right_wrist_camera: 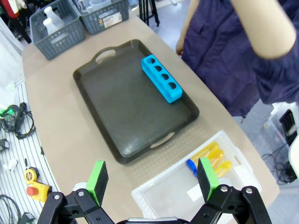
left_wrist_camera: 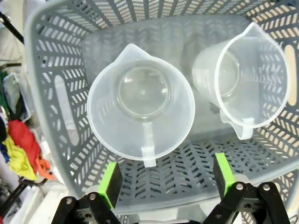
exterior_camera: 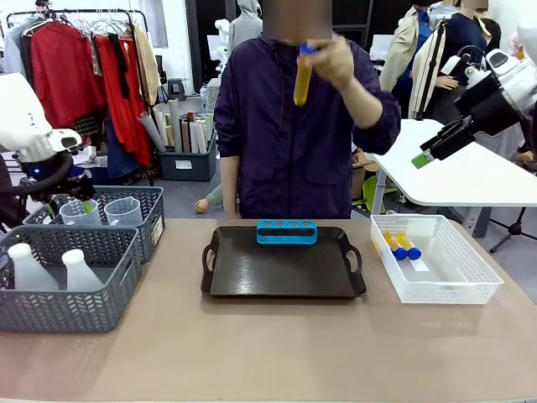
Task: Prepare the laboratory tools.
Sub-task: Pick up one Large Measuring Cup and place it on the Handle tray.
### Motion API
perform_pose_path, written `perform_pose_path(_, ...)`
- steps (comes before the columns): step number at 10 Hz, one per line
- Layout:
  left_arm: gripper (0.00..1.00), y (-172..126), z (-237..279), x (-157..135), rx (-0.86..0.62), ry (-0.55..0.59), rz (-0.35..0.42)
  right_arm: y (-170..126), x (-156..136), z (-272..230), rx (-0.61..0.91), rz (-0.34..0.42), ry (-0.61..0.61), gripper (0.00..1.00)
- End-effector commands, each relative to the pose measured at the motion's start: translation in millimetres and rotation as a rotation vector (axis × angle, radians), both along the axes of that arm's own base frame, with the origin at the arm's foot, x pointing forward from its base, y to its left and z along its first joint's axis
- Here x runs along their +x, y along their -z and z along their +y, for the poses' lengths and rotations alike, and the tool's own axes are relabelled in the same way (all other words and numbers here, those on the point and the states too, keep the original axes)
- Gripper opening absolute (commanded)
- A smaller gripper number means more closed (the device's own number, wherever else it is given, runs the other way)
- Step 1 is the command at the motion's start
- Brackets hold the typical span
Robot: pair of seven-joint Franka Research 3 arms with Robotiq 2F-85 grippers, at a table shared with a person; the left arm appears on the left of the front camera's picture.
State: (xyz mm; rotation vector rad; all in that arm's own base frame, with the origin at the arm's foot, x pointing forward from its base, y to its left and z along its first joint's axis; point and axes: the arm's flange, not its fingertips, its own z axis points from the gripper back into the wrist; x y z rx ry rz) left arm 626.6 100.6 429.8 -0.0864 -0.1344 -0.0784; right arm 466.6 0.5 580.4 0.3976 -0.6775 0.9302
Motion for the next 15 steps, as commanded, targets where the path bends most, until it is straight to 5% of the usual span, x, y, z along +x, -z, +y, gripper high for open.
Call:
perform_pose_path(1,1.00,10.4,0.9,-1.6,0.002,-0.033,0.002,-1.1,0.2,0.3,0.013,-0.004,-0.006,1.00)
perform_pose_path(5,1.00,6.6,-4.4,-9.0,0.038,-0.054,-0.024,-1.1,0.2,0.3,0.013,-0.004,-0.006,1.00)
perform_pose_path(6,1.00,18.2,6.2,-1.1,-0.003,-0.019,0.025,-1.1,0.2,0.3,0.013,-0.004,-0.006,1.00)
perform_pose_path(14,1.00,35.7,7.7,13.4,0.033,-0.008,0.060,-1.1,0.2,0.3,0.013,-0.004,-0.006,1.00)
perform_pose_path(15,0.80,37.2,5.8,11.8,0.043,-0.005,0.063,-1.1,0.2,0.3,0.013,-0.004,-0.006,1.00)
